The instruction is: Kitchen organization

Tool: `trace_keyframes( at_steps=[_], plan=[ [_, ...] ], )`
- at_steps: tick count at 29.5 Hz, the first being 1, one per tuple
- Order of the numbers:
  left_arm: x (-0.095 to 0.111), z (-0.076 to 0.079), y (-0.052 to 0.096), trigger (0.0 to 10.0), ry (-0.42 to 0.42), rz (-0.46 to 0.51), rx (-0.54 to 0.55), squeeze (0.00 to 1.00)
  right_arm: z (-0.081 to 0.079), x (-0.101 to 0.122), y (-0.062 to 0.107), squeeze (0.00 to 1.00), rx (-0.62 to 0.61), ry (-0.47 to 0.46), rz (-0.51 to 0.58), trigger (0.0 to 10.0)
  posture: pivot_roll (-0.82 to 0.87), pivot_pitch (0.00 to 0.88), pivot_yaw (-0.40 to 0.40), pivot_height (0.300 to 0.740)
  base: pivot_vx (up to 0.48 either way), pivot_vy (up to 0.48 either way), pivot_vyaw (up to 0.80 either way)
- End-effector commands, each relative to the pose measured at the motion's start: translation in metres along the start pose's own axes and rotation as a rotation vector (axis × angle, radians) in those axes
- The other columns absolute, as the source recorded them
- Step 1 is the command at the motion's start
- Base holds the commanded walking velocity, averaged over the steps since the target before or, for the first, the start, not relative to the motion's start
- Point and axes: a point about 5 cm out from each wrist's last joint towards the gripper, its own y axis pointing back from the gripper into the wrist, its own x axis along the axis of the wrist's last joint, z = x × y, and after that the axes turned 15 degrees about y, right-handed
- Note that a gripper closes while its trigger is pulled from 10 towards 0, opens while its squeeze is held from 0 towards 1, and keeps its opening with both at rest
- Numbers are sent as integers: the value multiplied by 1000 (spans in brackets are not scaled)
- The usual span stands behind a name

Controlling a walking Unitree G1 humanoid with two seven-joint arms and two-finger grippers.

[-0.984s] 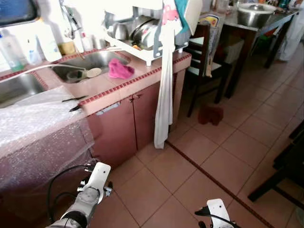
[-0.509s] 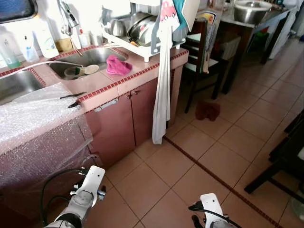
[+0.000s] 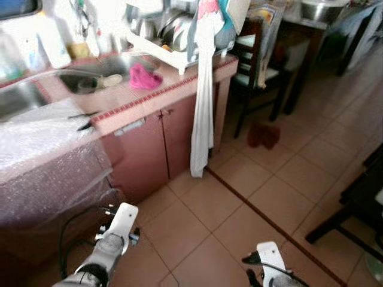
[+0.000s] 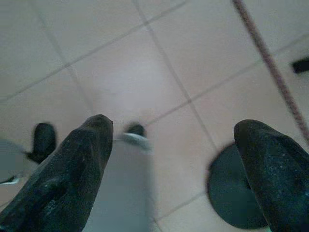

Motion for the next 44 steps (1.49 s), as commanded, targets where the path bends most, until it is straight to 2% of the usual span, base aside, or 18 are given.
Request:
trace_keyframes(
  at_steps=[1,11,20,26,36,44],
  plan=[
    [4,7,-1,10000,-7,5,-22,0,9,-2,0,0,-33,-2,-4,10000,-27,0,57,740,0,-289,0],
    [7,7,-1,10000,-13,17,-20,0,13,-2,0,0,-60,-36,-10,10000,-31,0,58,740,0,-202,0],
    [7,6,-1,10000,-12,11,-12,0,14,-1,0,0,-66,-20,-8,10000,-30,0,60,740,0,0,0],
    [6,7,-1,10000,24,3,-35,0,14,0,0,0,-64,-3,-7,10000,-27,0,59,740,0,0,0],
    [6,9,-1,10000,22,1,-60,0,14,1,0,0,-69,9,-8,10000,-24,0,60,740,0,0,0],
    [5,9,-1,10000,22,-3,-67,0,14,1,0,0,-69,15,-2,10000,-26,0,57,740,258,0,0]
  ],
)
